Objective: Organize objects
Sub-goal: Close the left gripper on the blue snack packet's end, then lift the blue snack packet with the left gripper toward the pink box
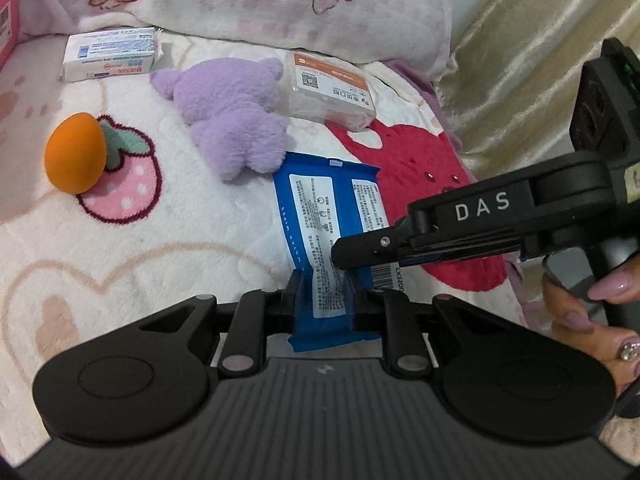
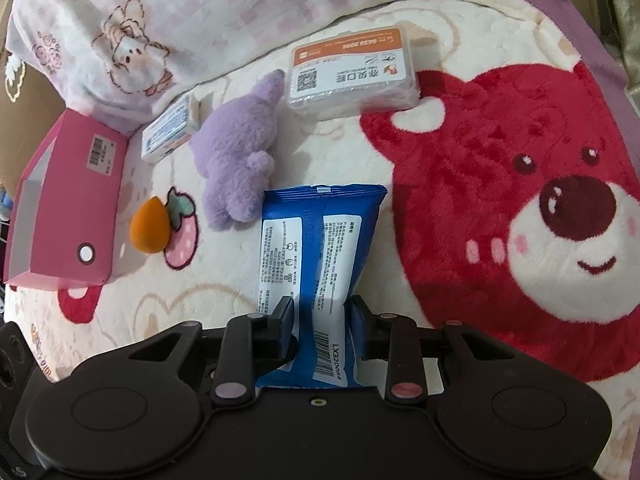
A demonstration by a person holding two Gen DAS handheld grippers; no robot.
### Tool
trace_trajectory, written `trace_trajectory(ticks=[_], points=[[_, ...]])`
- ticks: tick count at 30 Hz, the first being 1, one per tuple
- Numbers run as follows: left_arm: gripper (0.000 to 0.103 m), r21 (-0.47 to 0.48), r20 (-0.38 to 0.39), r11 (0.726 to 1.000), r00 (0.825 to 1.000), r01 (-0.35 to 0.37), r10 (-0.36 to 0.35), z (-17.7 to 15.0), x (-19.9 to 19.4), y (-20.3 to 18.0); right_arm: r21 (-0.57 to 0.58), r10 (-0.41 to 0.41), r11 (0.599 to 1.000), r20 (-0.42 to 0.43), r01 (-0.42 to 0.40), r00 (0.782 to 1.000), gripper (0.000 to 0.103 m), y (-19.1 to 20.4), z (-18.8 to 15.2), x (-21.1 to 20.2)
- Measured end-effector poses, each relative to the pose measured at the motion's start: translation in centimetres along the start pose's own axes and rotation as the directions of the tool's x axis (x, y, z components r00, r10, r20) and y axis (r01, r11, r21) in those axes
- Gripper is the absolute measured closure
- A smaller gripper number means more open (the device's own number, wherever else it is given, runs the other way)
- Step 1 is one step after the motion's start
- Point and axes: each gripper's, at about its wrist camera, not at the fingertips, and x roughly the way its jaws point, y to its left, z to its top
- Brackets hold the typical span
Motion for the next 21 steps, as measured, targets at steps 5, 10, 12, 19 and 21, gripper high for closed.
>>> trace_trajectory(ticks=[5,10,12,19,21], points=[[0.081,0.002,-0.011,1.0,1.0,-0.008,0.008,-0.1,-0.7,0.0,-0.011,0.024,1.0,-0.021,-0.024,1.0,0.06,0.8,-0.6,0.2],[0.081,0.005,-0.003,1.0,1.0,-0.03,0.03,-0.4,-1.3,-0.5,-0.031,0.025,0.999,-0.014,-0.025,1.0,0.06,1.3,-1.0,0.0],[0.081,0.002,0.001,1.0,1.0,-0.031,0.031,-0.4,-1.7,-0.7,-0.033,0.04,0.999,-0.014,-0.04,0.999,0.06,1.2,-1.0,-0.2],[0.078,-0.073,-0.004,0.997,1.0,-0.018,0.018,-0.2,-3.1,-0.6,-0.093,0.054,0.994,0.002,-0.054,0.999,0.058,2.3,-1.4,-0.8],[0.078,-0.038,-0.009,0.998,0.999,-0.047,0.046,-0.1,-3.1,-1.3,-0.091,0.057,0.994,-0.001,-0.057,0.998,0.058,2.3,-1.4,-0.9]])
